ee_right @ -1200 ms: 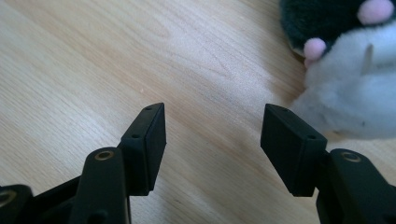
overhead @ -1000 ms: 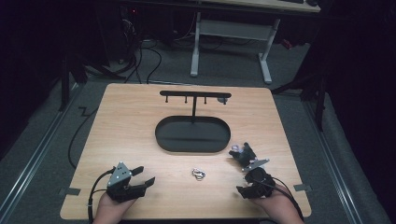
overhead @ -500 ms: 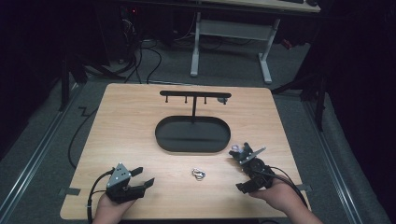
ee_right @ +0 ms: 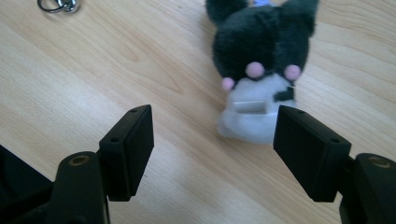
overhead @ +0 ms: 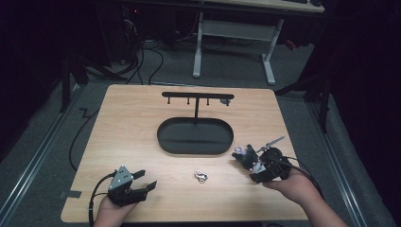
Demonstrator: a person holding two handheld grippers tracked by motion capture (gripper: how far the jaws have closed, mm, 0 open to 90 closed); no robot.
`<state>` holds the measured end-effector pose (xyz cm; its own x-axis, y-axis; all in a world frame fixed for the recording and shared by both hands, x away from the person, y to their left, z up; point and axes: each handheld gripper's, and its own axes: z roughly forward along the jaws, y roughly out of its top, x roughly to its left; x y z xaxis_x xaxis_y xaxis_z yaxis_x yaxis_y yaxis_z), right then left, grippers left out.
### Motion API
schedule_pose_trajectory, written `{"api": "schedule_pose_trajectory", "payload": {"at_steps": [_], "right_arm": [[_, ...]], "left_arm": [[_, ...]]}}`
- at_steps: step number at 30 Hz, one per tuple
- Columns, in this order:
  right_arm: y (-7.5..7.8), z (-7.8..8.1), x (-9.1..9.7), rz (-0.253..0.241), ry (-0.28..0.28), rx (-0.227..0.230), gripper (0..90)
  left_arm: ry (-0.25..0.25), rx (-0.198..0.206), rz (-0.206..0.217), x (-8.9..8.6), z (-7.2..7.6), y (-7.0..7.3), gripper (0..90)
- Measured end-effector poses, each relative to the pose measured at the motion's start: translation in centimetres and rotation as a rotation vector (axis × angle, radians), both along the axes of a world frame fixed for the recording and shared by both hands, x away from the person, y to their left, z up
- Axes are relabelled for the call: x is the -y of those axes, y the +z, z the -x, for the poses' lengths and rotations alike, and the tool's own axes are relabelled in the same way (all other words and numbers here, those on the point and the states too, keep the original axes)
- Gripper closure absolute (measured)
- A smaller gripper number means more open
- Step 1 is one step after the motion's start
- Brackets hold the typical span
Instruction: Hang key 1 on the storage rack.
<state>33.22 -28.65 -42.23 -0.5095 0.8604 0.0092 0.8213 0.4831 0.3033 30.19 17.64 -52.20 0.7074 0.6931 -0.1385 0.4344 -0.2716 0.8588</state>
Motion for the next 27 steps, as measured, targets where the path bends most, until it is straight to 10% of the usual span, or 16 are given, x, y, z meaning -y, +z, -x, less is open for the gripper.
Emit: {"api": "schedule_pose_trajectory", "payload": {"at_steps": [13, 27], "right_arm": [[-1.8, -1.7, 1.6, 0.075, -0.020, -0.031, 26.7], [-5.2, -4.2, 1.7, 0.047, -0.058, -0.100, 25.3]], "left_arm": [[-0.022, -0.008, -0.024, 0.3, 0.1, -0.2, 35.6], [-0.021, -0.014, -0.026, 0.2, 0.2, -0.3, 35.6]]}}
